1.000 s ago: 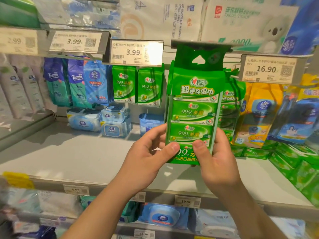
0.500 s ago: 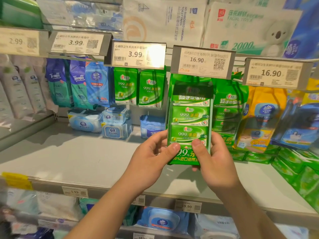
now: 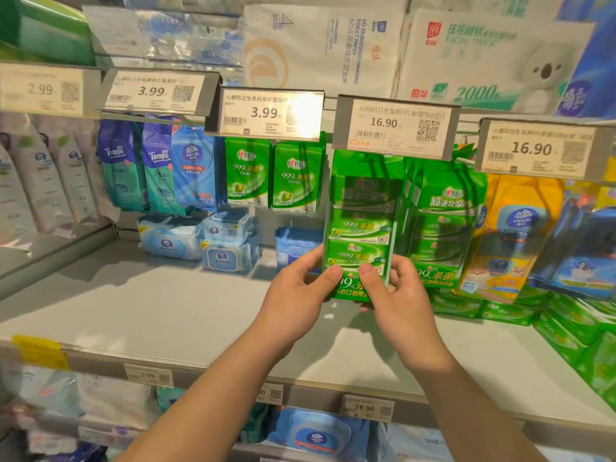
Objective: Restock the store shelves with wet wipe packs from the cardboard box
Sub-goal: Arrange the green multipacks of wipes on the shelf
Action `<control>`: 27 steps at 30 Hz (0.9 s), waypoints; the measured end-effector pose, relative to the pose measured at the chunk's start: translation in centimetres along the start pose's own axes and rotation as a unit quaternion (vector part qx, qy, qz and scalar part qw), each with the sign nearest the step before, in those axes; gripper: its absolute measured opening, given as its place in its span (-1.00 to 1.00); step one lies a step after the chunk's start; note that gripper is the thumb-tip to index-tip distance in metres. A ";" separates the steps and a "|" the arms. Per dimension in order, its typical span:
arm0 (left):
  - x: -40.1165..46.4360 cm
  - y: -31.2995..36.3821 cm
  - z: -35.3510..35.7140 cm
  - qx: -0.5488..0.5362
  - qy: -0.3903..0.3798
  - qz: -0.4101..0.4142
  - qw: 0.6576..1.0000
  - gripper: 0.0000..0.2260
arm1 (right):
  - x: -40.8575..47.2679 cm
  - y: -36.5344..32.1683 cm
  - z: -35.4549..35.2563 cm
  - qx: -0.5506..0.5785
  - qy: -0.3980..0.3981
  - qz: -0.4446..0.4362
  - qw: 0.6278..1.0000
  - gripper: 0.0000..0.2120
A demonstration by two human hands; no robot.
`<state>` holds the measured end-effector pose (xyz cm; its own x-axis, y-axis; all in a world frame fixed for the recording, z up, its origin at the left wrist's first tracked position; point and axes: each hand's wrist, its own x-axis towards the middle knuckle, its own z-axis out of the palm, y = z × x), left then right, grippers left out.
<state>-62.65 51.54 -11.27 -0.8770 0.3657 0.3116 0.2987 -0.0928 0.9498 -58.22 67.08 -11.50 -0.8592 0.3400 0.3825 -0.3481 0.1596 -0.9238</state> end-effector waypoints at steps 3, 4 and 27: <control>0.3 -0.5 0.2 0.014 0.009 -0.011 1.000 -0.70 | 0.5 0.4 -0.2 0.000 0.007 0.007 1.000 -0.56; 0.4 -0.4 0.2 0.020 0.015 -0.013 1.000 -0.71 | 0.8 0.5 -0.2 -0.004 0.012 0.006 1.000 -0.56; -2.1 -0.8 0.9 0.108 0.146 -0.009 0.983 -0.64 | -2.1 2.8 -2.1 -0.174 -0.068 0.056 0.981 -0.52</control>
<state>-60.76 51.66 -12.72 -0.9439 0.0819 0.3199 0.3281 0.1223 0.9367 -56.65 68.73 -14.82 -0.9354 0.2499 0.2502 -0.1197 0.4421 -0.8889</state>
